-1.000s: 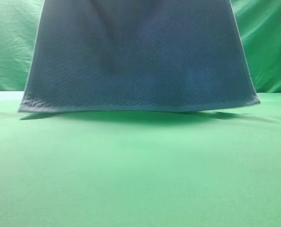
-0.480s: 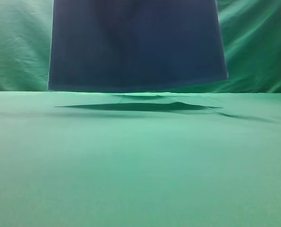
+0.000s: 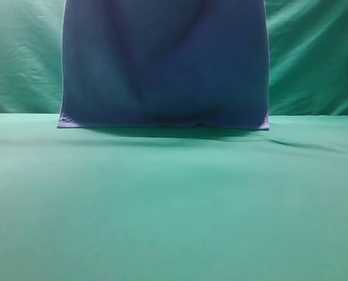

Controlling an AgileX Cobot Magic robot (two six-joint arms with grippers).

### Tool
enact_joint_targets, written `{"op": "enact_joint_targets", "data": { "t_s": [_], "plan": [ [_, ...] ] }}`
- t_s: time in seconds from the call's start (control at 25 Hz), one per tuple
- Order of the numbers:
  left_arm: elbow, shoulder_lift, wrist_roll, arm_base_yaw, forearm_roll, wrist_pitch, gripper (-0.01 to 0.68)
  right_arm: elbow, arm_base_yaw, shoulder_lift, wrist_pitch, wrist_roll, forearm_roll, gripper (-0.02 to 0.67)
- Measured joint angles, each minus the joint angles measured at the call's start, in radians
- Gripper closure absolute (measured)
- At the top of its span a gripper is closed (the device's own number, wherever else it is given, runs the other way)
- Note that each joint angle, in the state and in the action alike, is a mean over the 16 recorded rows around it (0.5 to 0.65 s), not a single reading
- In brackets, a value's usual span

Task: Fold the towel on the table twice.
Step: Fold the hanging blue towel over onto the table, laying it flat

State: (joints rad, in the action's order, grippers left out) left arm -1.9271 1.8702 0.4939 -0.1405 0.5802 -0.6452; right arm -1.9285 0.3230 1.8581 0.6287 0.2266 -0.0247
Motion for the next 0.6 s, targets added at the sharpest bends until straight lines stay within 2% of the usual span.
{"op": "enact_joint_targets", "data": {
  "t_s": [0.28,0.6],
  "plan": [
    [0.084,-0.072,-0.078,0.000,-0.082,-0.055,0.673,0.059,-0.006,-0.079,0.140,-0.004,0.000,0.649],
    [0.298,-0.203,-0.101,0.000,-0.085,-0.018,0.673,0.237,-0.007,-0.208,0.157,-0.022,-0.001,0.649]
  ]
}}
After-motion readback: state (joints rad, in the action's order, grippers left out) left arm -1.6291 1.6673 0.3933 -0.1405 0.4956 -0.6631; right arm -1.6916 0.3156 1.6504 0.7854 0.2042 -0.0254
